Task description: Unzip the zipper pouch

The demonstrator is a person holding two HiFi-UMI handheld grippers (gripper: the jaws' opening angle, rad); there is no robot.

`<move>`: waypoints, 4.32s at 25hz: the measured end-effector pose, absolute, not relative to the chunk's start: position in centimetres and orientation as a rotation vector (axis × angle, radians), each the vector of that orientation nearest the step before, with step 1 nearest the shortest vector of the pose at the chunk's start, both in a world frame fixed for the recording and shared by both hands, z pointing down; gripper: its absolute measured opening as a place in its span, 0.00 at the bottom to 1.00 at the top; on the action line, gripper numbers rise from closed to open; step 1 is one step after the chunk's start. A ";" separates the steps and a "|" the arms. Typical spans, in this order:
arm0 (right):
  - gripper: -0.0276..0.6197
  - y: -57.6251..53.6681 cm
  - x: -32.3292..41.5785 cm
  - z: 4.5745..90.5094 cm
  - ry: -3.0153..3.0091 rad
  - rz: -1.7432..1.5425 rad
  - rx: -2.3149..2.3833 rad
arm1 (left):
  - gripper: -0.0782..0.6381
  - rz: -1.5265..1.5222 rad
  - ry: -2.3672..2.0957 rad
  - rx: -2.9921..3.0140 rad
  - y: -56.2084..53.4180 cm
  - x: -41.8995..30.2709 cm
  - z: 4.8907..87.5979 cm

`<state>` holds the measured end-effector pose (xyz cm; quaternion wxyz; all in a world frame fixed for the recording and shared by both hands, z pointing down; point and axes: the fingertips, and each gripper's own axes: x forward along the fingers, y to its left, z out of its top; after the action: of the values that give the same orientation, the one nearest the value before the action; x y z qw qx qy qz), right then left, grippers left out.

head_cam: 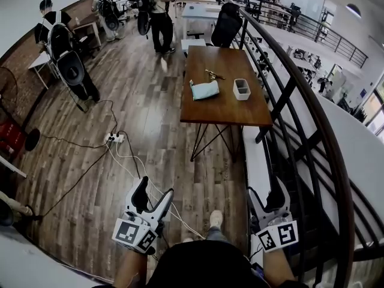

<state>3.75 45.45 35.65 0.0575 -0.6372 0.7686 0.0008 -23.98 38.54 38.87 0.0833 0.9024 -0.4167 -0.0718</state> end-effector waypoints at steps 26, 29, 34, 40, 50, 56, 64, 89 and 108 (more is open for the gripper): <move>0.53 29.2 20.6 37.4 2.395 -0.117 -1.778 | 0.62 -0.161 -1.492 2.621 24.3 -10.5 37.8; 0.52 28.7 21.7 37.8 2.373 -0.132 -1.785 | 0.62 -0.132 -1.484 2.615 23.6 -9.9 38.2; 0.50 27.1 22.6 38.5 2.358 -0.145 -1.805 | 0.62 -0.109 -1.454 2.630 21.6 -8.8 38.8; 0.49 23.8 22.9 38.9 2.350 -0.141 -1.877 | 0.62 -0.157 -1.402 2.642 16.3 -8.2 38.9; 0.48 14.8 20.1 37.9 2.361 -0.098 -1.908 | 0.62 -0.214 -1.359 2.641 6.9 -10.7 38.9; 0.47 9.0 18.7 37.5 2.339 -0.097 -1.908 | 0.62 -0.191 -1.367 2.642 1.6 -12.7 39.6; 0.47 4.8 18.1 37.3 2.288 -0.077 -1.982 | 0.62 -0.190 -1.295 2.688 -4.5 -13.2 39.5; 0.45 -7.6 19.2 38.9 2.414 -0.143 -1.879 | 0.62 -0.115 -1.324 2.633 -13.7 -11.2 41.1; 0.40 -16.6 15.7 46.6 2.958 -0.322 -1.384 | 0.61 -0.007 -1.468 2.509 -17.2 -5.7 44.3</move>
<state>15.71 -16.63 46.59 -0.0697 -0.4207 0.8992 -0.0978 -5.70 -17.18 44.26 0.1169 0.8572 -0.5015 -0.0024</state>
